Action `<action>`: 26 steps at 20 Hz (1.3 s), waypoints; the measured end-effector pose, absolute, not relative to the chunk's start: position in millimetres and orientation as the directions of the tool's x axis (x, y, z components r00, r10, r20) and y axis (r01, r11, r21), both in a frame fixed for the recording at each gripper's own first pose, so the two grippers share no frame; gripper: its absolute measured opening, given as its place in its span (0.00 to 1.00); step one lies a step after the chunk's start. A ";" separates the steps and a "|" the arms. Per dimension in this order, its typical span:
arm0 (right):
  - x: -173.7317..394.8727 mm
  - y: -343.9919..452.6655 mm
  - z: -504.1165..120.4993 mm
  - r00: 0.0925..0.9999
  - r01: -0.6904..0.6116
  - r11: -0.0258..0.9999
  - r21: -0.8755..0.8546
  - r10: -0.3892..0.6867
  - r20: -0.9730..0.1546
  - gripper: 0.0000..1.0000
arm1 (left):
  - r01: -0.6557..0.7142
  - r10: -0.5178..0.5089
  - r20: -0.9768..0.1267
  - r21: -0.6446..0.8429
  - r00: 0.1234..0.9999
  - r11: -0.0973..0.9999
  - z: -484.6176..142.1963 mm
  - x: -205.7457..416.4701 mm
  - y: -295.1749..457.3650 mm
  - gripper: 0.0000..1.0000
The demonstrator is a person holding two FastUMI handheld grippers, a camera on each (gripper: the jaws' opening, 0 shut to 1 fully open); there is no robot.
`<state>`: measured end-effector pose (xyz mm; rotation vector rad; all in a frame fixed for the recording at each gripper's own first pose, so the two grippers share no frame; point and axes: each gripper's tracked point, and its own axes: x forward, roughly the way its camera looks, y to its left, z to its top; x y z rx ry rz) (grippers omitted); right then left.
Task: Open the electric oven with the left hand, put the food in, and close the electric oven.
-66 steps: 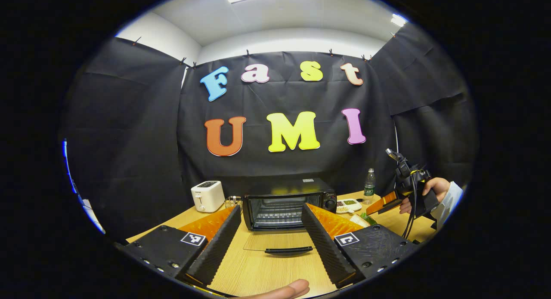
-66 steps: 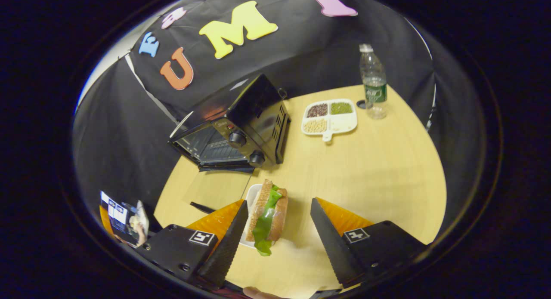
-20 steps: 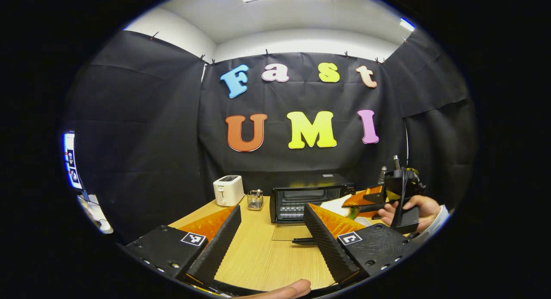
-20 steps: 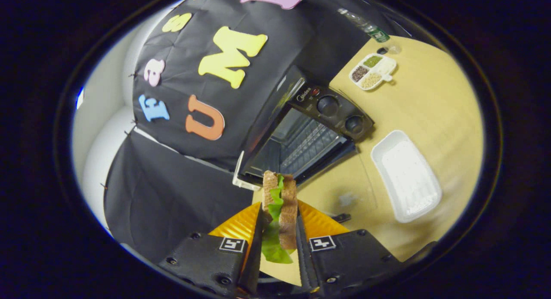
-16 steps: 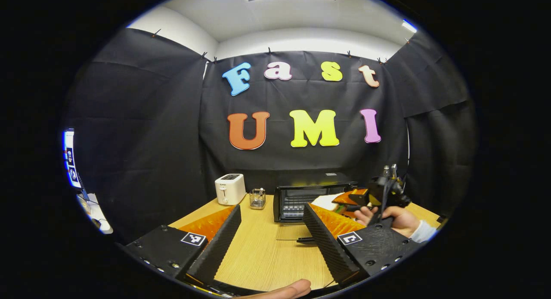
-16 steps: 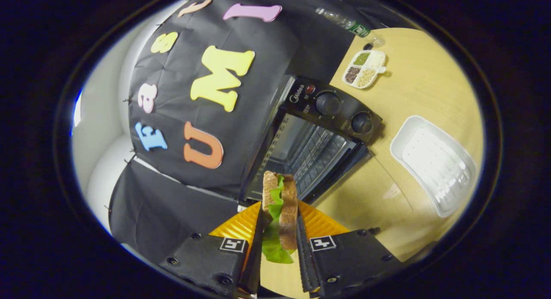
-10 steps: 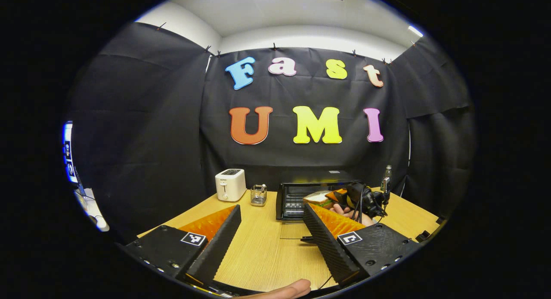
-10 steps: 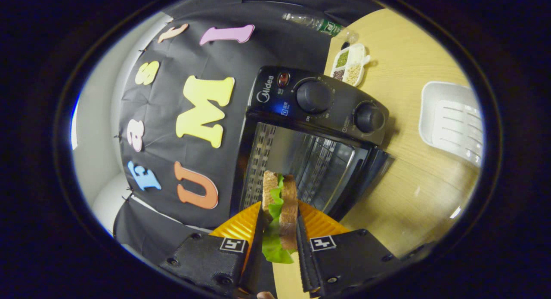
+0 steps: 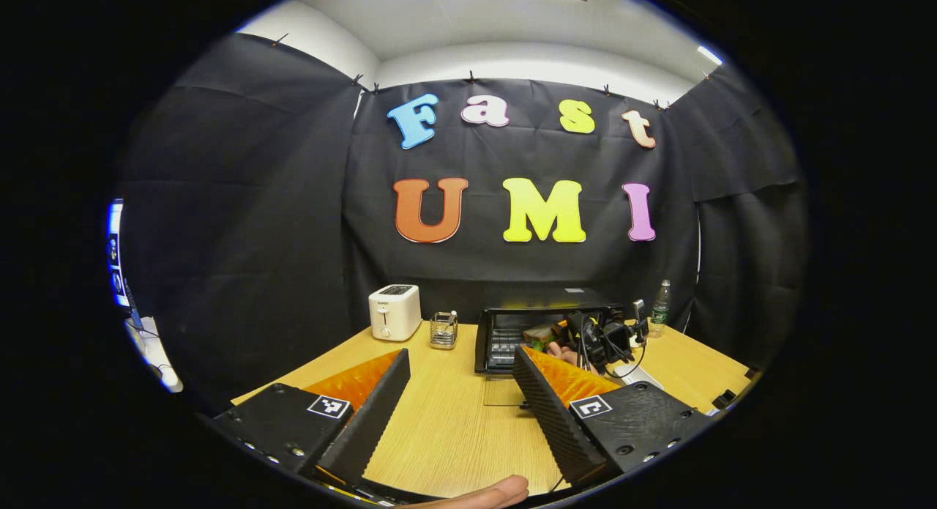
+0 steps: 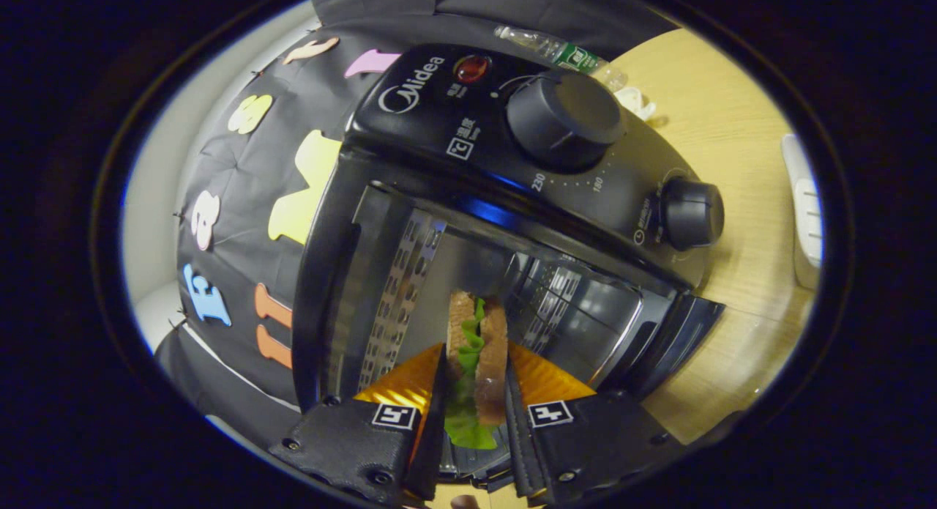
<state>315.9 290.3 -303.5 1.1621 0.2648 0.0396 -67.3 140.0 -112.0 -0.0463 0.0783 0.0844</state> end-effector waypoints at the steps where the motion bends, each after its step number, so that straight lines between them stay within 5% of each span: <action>1: 314.8 290.5 -303.4 0.968 0.105 0.410 0.906 0.166 -0.187 0.39 | -0.083 0.080 -0.085 -0.040 0.993 0.996 -113.4 -65.9 138.4 0.93; 9: 318.8 298.2 -307.4 0.951 0.082 0.603 0.794 0.191 -0.243 0.50 | -0.073 0.069 -0.096 -0.037 0.993 0.997 -117.6 -63.8 136.3 0.93; 12: 317.3 307.2 -299.5 0.943 0.030 0.727 0.686 0.207 -0.260 0.87 | -0.070 0.067 -0.091 -0.030 0.994 0.997 -116.6 -63.7 134.4 0.93; 14: 316.9 312.3 -302.2 0.939 -0.001 0.800 0.600 0.208 -0.275 1.00 | -0.074 0.073 -0.093 -0.016 0.993 0.997 -118.1 -64.8 136.4 0.93; 19: 313.7 322.5 -319.5 0.905 -0.053 0.896 0.440 0.229 -0.359 0.95 | -0.082 0.079 -0.109 -0.025 0.991 0.996 -125.5 -61.7 140.5 0.93; 20: 314.2 323.2 -320.1 0.901 -0.059 0.907 0.417 0.229 -0.370 1.00 | -0.088 0.084 -0.116 -0.028 0.990 0.996 -126.7 -62.2 141.8 0.84; 21: 313.0 324.4 -320.9 0.896 -0.066 0.921 0.385 0.224 -0.384 1.00 | -0.093 0.088 -0.120 -0.031 0.989 0.995 -128.8 -61.4 143.8 0.94; 26: 308.3 321.8 -334.3 0.848 -0.116 0.977 0.176 0.190 -0.494 1.00 | -0.102 0.096 -0.132 -0.041 0.987 0.994 -133.2 -61.7 147.3 0.93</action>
